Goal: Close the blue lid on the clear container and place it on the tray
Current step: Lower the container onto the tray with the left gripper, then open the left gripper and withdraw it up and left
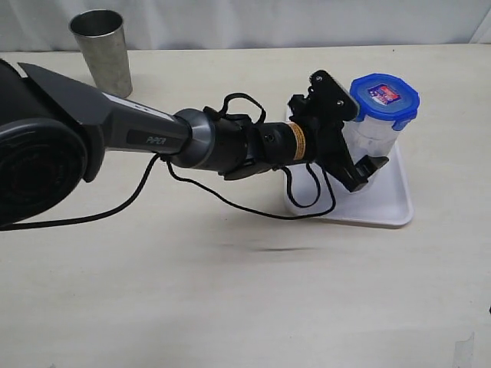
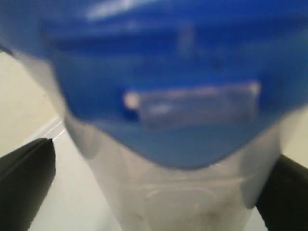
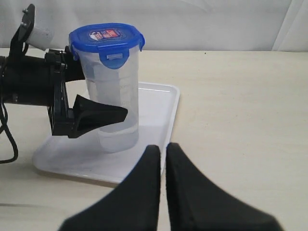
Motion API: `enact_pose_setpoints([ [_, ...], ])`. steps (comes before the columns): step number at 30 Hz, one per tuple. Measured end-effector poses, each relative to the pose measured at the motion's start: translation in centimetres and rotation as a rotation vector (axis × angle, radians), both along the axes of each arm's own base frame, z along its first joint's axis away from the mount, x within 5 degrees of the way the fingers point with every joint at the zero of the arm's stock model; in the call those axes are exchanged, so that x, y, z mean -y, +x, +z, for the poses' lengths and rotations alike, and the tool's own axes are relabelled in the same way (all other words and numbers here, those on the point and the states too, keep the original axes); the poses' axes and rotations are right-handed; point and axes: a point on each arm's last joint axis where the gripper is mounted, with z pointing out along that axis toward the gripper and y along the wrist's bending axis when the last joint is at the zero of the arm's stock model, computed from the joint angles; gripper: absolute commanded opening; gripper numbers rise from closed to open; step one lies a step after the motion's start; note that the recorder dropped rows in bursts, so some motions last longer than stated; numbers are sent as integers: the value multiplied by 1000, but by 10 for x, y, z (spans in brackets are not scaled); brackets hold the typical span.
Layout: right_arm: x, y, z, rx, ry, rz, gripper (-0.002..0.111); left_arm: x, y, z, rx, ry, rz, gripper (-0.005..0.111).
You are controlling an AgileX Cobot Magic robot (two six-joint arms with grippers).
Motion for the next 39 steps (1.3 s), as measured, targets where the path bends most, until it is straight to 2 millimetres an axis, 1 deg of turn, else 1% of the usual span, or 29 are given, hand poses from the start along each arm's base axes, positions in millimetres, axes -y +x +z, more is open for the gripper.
enact_pose_setpoints([
  [2, 0, 0, 0, 0, 0, 0, 4, -1, 1, 5, 4, 12, 8, 105],
  [5, 0, 0, 0, 0, 0, 0, 4, -4, 3, 6, -1, 36, 25, 105],
  [11, 0, 0, 0, 0, 0, 0, 4, -12, 1, -6, -34, 95, 44, 105],
  [16, 0, 0, 0, 0, 0, 0, 4, -13, 2, -7, -41, 120, 56, 105],
  [21, 0, 0, 0, 0, 0, 0, 4, -18, 3, -1, -47, 174, 87, 105],
  [28, 0, 0, 0, 0, 0, 0, 4, -27, 5, 8, -52, 299, 141, 105],
  [39, 0, 0, 0, 0, 0, 0, 4, -41, 6, 7, -94, 447, 222, 105],
])
